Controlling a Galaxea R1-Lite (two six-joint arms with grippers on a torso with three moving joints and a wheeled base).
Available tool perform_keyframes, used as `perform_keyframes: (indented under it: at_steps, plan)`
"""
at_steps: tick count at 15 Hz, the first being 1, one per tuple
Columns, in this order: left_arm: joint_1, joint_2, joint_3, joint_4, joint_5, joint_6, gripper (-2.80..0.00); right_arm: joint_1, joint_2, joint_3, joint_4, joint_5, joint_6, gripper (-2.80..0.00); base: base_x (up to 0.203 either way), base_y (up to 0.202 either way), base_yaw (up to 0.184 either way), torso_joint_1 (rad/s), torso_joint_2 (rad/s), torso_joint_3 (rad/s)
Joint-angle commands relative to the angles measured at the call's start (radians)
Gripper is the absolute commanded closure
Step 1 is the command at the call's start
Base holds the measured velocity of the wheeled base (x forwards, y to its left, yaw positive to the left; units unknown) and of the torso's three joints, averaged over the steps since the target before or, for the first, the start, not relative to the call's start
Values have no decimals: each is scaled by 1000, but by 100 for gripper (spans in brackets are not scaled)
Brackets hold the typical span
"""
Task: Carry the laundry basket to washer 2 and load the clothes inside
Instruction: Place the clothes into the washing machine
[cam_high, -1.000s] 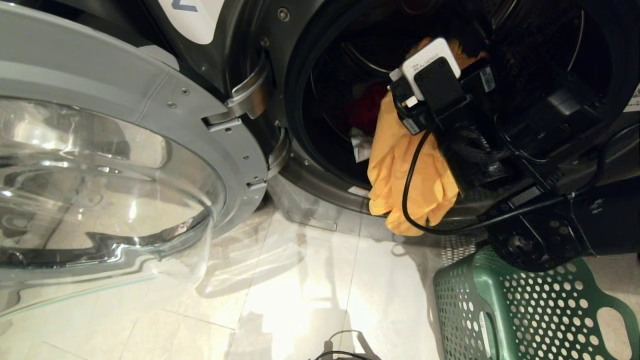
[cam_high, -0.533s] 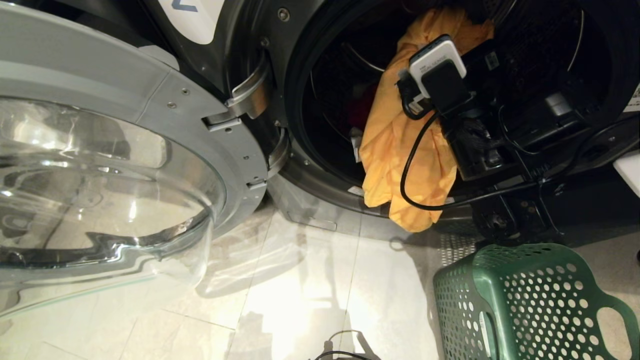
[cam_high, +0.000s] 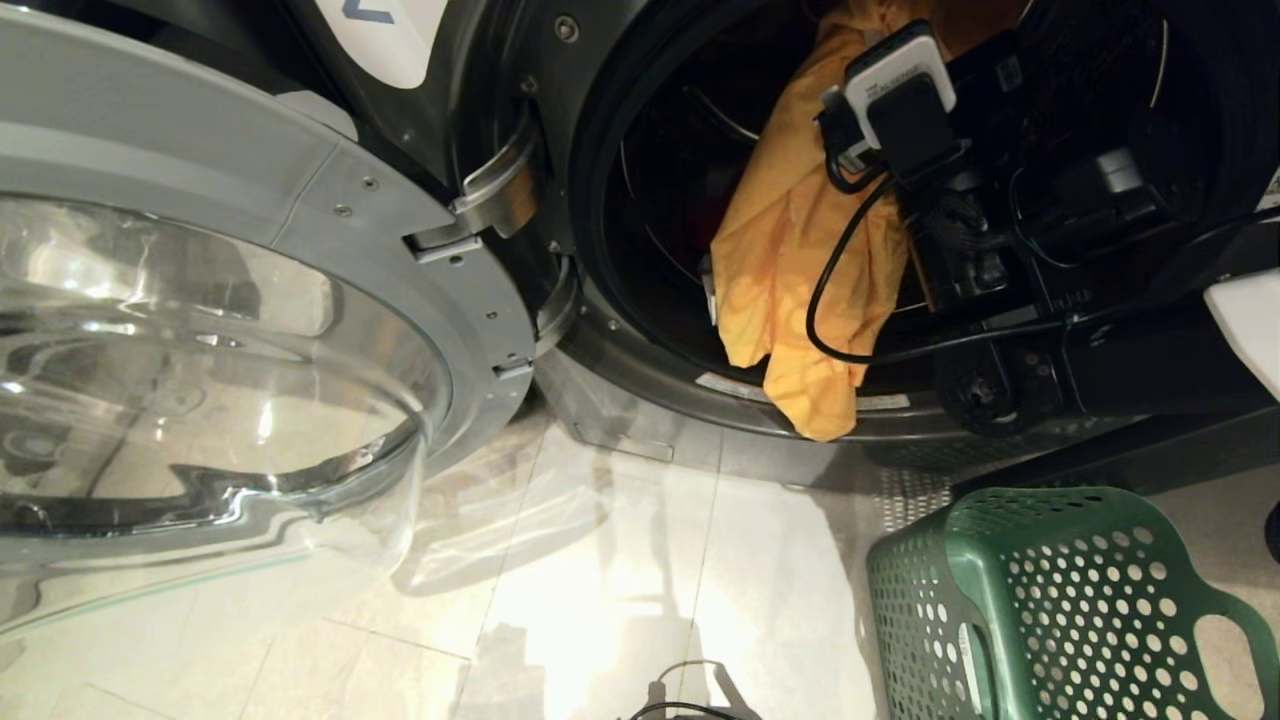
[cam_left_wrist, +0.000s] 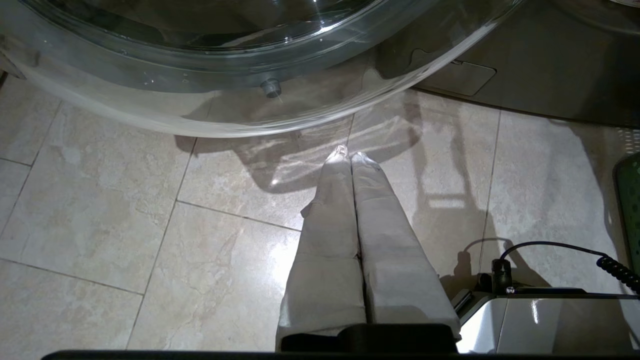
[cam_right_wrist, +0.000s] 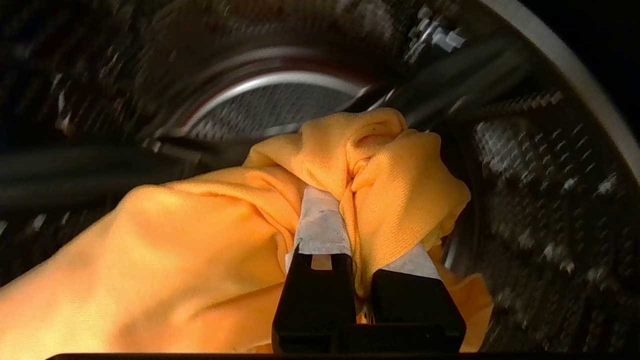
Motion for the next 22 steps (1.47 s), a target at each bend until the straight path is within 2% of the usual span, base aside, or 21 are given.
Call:
perform_keyframes:
  at_steps: [1,5,9,11,13,15,17,18,19,22]
  plan:
    - [0,1,0,0,1,0,0,1,24,-50,-8,6,-5,0,0,0,0,0,0,0]
    - [0,1,0,0,1,0,0,0,70,-128,-8,0,3,0,0,0,0,0,0,0]
    - [0,1,0,-1,0,0,0,-2,136,-131,-8,-39,79,0,0,0,0,0,0,0]
    - [0,1,0,-1,-1,0,0,-7,191,-162,-8,-142,102,0,0,0,0,0,0,0]
    - [0,1,0,-1,0,0,0,-7,232,-223,7,-301,141,0,0,0,0,0,0,0]
    - [0,1,0,-1,-1,0,0,-14,238,-237,171,-496,215,0,0,0,0,0,0,0]
    - [0,1,0,-1,1,0,0,-16,226,-247,412,-657,369,0,0,0,0,0,0,0]
    - [0,1,0,0,1,0,0,-16,214,-244,504,-695,453,0,0,0,0,0,0,0]
    - [0,1,0,-1,1,0,0,-12,201,-231,562,-713,494,0,0,0,0,0,0,0]
    - [0,1,0,-1,-1,0,0,6,188,-224,627,-716,501,0,0,0,0,0,0,0]
